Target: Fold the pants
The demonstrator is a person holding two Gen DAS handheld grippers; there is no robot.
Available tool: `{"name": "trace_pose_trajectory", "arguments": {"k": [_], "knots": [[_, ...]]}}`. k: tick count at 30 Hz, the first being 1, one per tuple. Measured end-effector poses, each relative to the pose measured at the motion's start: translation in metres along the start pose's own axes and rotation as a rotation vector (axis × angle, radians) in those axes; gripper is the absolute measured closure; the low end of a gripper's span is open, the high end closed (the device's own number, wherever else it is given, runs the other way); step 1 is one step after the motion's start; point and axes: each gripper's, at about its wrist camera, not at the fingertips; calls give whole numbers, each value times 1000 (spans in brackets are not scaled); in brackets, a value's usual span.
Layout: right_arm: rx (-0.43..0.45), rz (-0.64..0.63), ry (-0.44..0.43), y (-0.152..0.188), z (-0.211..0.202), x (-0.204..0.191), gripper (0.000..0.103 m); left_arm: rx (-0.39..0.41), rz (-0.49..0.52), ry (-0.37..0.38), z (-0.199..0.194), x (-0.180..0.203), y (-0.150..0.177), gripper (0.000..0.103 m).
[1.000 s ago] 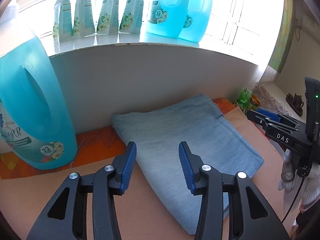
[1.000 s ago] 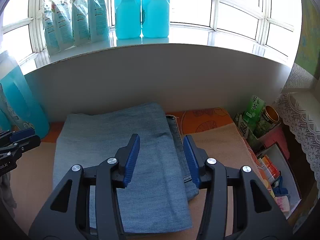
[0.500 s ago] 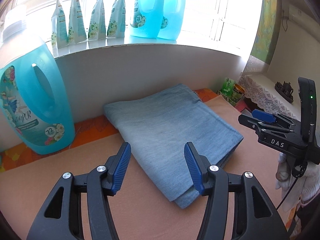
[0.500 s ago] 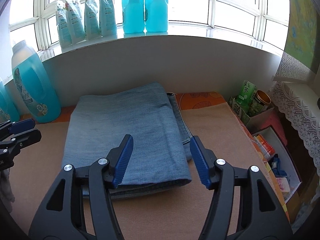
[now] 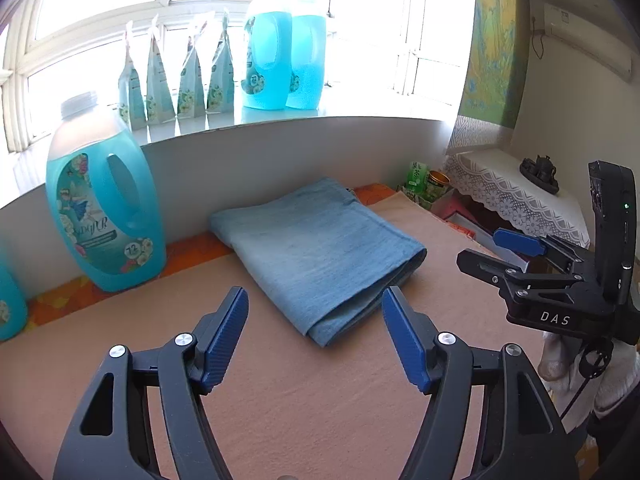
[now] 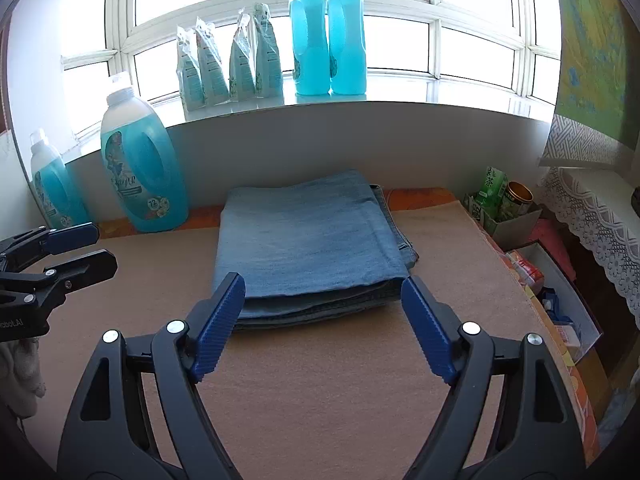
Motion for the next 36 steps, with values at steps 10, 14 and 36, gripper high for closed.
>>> {"name": "trace_pose_trajectory", "arguments": {"k": [10, 14, 36], "knots": [[40, 1, 47, 48, -76, -36, 16, 48, 26, 40, -66, 12, 41, 31], [68, 30, 65, 70, -104, -46, 11, 44, 49, 39, -86, 17, 63, 31], [159, 50, 212, 165, -157, -96, 3, 104, -72, -44, -161, -1, 186, 22]]}}
Point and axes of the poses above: each gripper's, at about its wrist camera, not at the fingertips, and z roughly the way its jaws point, x to its right, y to its underside, and after that the axes turned 9 degrees about -x, right-handed
